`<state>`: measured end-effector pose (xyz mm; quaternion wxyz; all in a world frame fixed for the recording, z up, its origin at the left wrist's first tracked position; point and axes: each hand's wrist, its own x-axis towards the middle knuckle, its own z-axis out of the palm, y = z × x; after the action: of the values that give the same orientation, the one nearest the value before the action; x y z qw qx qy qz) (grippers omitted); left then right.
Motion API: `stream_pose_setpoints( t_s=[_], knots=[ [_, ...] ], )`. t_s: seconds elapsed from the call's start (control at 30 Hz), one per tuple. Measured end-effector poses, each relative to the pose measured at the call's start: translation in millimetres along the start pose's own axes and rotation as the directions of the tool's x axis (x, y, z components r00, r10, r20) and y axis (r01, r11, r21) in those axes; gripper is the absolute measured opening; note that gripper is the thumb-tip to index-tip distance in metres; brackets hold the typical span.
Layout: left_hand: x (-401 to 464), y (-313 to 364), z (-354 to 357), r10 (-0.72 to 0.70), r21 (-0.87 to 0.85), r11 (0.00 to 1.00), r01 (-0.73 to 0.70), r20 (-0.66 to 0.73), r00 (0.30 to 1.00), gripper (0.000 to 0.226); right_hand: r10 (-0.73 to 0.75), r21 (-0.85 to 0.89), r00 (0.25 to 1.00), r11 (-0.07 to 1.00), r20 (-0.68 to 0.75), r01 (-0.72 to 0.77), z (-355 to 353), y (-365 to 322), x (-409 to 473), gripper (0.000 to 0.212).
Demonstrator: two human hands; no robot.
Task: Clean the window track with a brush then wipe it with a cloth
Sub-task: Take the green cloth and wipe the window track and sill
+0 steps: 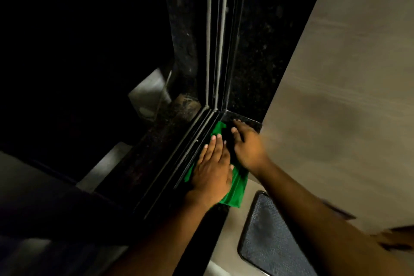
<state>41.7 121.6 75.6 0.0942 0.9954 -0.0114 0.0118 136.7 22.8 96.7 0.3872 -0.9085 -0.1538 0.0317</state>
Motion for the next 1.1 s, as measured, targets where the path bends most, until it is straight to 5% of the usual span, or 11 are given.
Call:
stream_pose_setpoints(
  t_s=[0.07,0.23,0.57,0.7,0.83,0.93,1.0,1.1],
  knots=[
    [-40.4,1.1,0.9,-0.07,-0.046,0.997,0.066,-0.11,0.991,0.057,0.067,0.029,0.996,0.997,0.051,-0.068,21.1,-12.0,-2.6,0.042],
    [-100.9,-9.0,18.0,-0.042,-0.071,0.997,0.034,-0.116,0.992,0.068,-0.015,-0.508,0.99,0.857,0.143,0.087,52.4,8.7,-12.0,0.063],
    [-98.6,-17.5,28.9,-0.044,-0.012,0.999,0.043,-0.065,0.997,0.066,-0.061,-0.602,0.987,0.786,0.15,0.14,32.5,31.0,42.8,0.062],
    [-101.4,-13.9,16.2,-0.081,-0.2,0.979,0.05,-0.148,0.986,0.055,-0.077,-0.597,0.976,0.78,0.203,0.186,37.0,28.0,3.9,0.061],
    [-93.7,1.1,-2.7,-0.324,-0.469,0.872,0.144,-0.33,0.887,0.034,-0.098,-0.503,0.983,0.849,0.155,0.163,30.6,30.1,-19.8,0.066],
    [-55.9,11.0,-22.9,-0.346,-0.375,0.892,0.253,-0.205,0.916,0.04,0.191,-0.153,0.957,0.962,-0.217,-0.226,21.5,41.2,-31.8,0.077],
    [-24.1,11.8,-30.3,-0.345,-0.272,0.913,0.305,-0.113,0.932,0.052,0.536,0.272,0.829,0.831,-0.157,-0.486,17.6,45.0,-34.9,0.066],
    [11.3,9.5,-38.4,-0.407,-0.183,0.902,0.39,-0.063,0.911,0.053,0.592,0.229,0.806,0.784,0.002,-0.577,14.3,42.5,-37.4,0.051]
  ],
)
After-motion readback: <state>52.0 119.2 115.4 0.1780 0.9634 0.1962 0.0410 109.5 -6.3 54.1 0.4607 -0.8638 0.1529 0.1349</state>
